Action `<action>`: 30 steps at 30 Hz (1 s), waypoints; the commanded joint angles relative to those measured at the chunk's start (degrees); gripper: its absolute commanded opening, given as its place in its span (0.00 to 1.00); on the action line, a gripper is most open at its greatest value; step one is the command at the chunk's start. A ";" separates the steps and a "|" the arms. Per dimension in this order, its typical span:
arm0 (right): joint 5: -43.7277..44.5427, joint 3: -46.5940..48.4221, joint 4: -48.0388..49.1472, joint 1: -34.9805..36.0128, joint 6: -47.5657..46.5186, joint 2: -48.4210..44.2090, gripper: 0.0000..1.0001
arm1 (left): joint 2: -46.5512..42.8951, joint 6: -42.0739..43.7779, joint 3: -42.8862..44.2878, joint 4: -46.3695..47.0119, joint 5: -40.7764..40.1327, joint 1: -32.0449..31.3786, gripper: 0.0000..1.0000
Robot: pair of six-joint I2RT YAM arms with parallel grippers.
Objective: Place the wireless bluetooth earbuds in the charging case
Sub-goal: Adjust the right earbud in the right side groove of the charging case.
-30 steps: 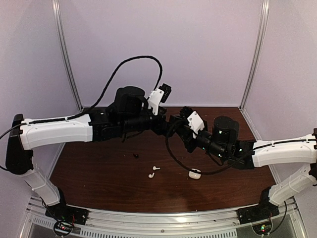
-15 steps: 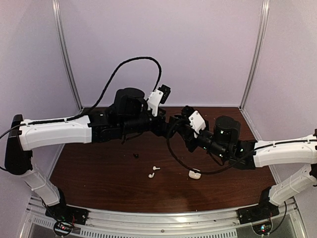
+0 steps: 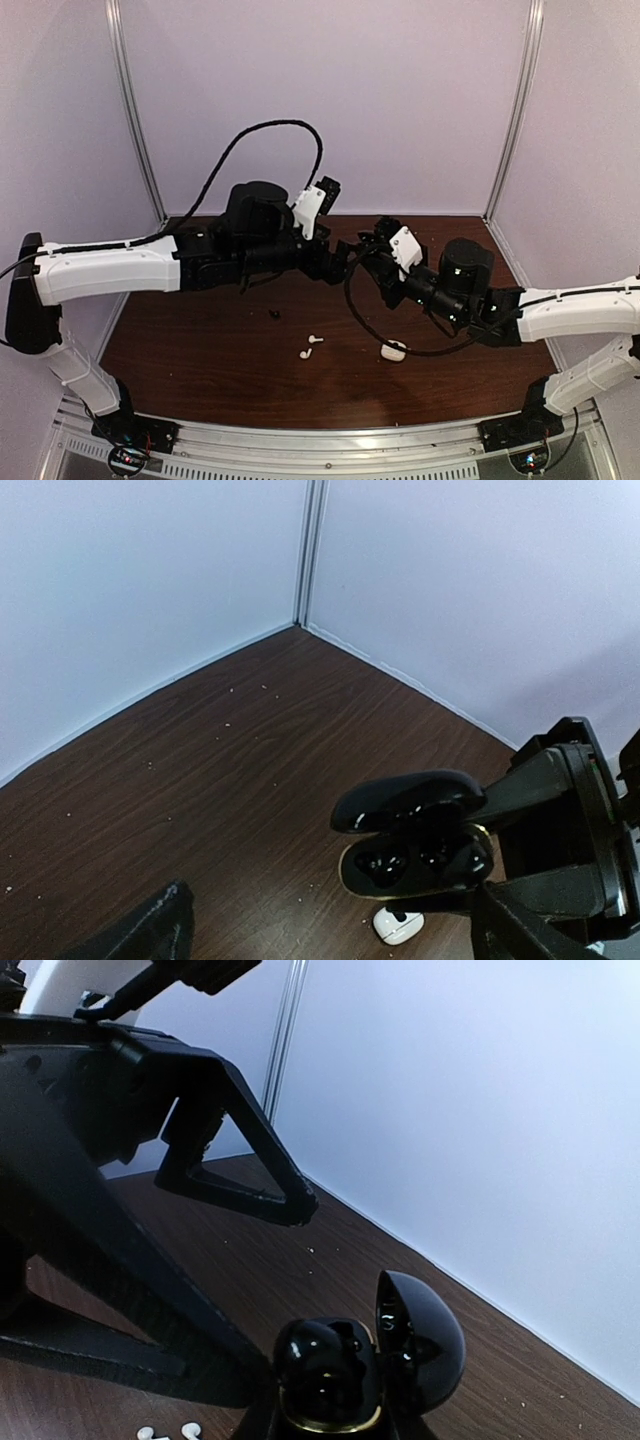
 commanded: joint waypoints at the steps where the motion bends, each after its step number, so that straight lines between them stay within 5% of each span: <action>1: -2.71 -0.92 4.83 0.38 -0.22 -2.35 0.00 | -1.46 0.26 -0.69 0.86 -1.25 1.28 0.98; 13: -5.16 -3.54 8.43 -0.84 1.96 -3.45 0.00 | -4.02 2.10 -2.60 2.61 -0.66 1.61 0.98; 18: -13.40 -8.08 12.06 -5.03 3.99 -7.79 0.00 | -9.58 4.06 -6.05 1.70 4.36 7.25 0.98; 23: -21.81 -10.16 12.11 -9.04 7.71 -10.82 0.00 | -10.23 4.45 -7.40 -6.47 10.16 13.48 0.98; 30: -24.71 -11.42 10.19 -10.29 10.53 -11.79 0.00 | -5.78 4.00 -9.07 -18.80 7.14 20.04 0.91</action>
